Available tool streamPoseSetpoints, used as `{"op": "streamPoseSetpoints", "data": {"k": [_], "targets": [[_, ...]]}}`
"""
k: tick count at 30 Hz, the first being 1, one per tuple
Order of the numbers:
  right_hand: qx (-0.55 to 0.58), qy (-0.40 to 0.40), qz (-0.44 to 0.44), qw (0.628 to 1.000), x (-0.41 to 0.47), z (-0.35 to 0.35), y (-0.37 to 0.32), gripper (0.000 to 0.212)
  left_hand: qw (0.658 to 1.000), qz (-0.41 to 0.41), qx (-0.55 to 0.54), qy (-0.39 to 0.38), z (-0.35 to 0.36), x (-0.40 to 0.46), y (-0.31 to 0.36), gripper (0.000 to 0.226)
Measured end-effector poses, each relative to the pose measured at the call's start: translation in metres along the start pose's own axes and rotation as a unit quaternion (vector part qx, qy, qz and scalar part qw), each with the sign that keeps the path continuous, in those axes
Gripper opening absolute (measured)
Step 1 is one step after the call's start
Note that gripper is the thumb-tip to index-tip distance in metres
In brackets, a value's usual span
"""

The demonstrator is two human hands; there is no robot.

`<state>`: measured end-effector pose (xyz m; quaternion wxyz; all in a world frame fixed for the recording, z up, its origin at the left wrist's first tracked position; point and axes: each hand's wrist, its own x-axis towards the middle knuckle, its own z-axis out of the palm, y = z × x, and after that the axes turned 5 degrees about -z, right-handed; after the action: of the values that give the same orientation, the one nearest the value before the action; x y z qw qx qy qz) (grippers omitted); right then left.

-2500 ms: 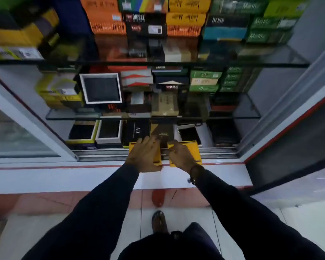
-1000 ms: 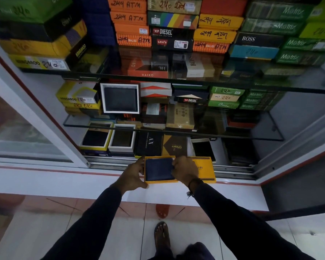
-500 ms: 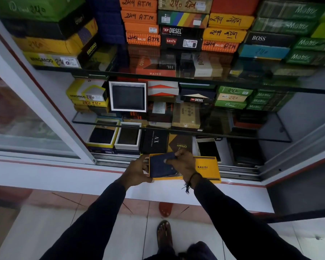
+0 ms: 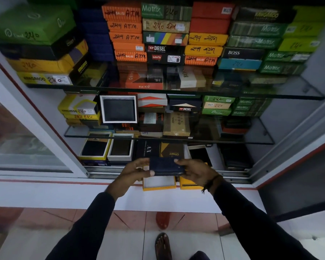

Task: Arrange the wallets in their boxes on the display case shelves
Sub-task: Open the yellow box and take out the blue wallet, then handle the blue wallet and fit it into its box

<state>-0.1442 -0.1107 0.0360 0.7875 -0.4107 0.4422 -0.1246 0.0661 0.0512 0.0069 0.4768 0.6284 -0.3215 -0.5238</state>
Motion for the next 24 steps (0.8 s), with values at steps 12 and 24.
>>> {"op": "streamPoseSetpoints", "data": {"k": [12, 24], "targets": [[0.141, -0.117, -0.002, 0.983, -0.011, 0.019, 0.034, 0.025, 0.949, -0.083, -0.303, -0.031, 0.05, 0.005, -0.001, 0.049], [-0.074, -0.003, -0.119, 0.99, -0.034, -0.009, -0.004, 0.029, 0.958, -0.028, -0.265, 0.109, 0.008, -0.007, -0.024, 0.031]]}}
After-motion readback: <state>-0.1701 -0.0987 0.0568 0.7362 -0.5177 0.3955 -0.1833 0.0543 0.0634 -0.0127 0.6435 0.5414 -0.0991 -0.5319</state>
